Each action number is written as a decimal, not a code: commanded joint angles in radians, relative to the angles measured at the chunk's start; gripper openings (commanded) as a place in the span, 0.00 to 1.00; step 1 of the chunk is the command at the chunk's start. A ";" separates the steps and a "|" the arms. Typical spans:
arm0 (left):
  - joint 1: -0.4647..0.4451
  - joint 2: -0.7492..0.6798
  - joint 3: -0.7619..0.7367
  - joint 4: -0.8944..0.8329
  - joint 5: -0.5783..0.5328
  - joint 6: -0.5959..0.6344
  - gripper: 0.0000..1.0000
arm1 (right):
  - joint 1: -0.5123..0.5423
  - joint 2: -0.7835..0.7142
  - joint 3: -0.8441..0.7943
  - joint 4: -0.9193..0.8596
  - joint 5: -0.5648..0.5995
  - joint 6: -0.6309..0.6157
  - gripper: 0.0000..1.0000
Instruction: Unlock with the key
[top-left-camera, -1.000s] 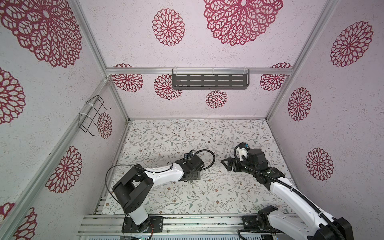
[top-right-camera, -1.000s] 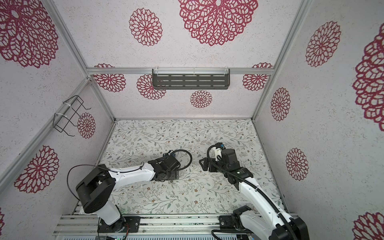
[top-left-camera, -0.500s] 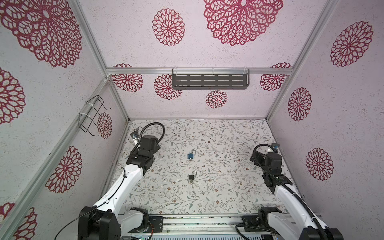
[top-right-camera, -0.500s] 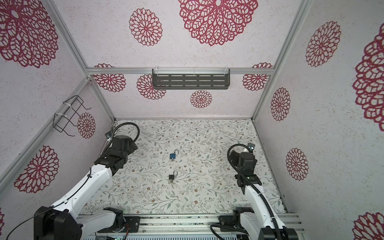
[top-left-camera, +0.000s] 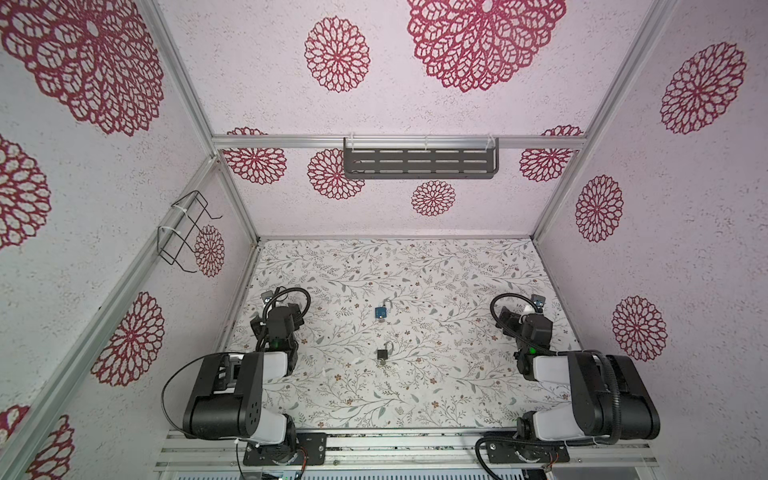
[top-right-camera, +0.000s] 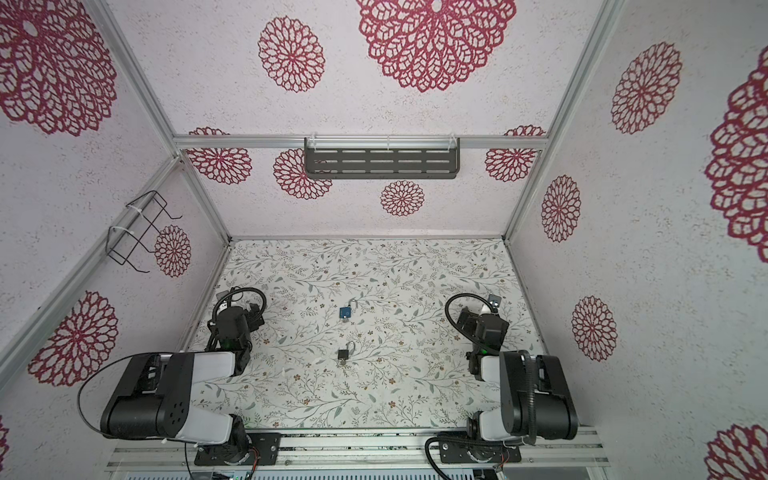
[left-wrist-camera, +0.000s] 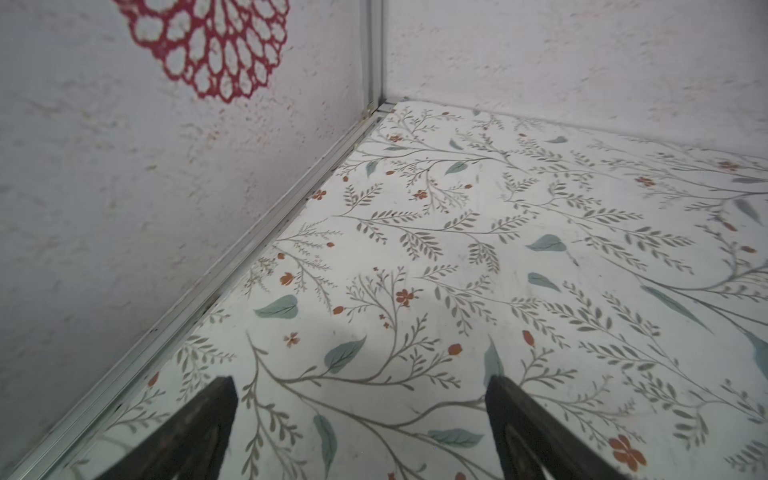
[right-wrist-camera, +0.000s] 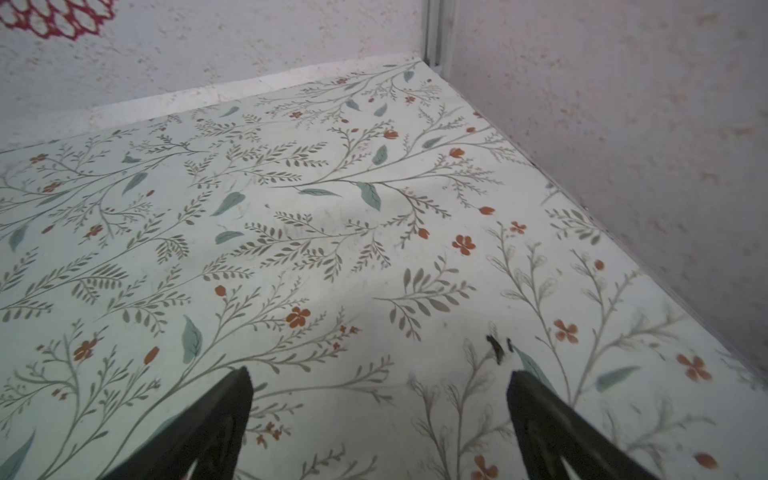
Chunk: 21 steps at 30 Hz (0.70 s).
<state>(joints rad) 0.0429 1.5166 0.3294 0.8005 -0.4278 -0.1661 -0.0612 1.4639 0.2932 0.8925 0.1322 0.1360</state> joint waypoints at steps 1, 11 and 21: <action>0.005 0.066 -0.010 0.332 0.157 0.116 0.97 | 0.029 0.038 -0.023 0.250 -0.103 -0.108 0.99; 0.055 0.042 0.076 0.121 0.090 0.015 0.97 | 0.081 0.068 -0.033 0.290 0.047 -0.122 0.99; 0.054 0.047 0.077 0.130 0.092 0.017 0.97 | 0.082 0.073 -0.026 0.286 0.044 -0.119 0.99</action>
<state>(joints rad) 0.0990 1.5692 0.4049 0.9211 -0.3450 -0.1505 0.0170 1.5444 0.2466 1.1309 0.1577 0.0341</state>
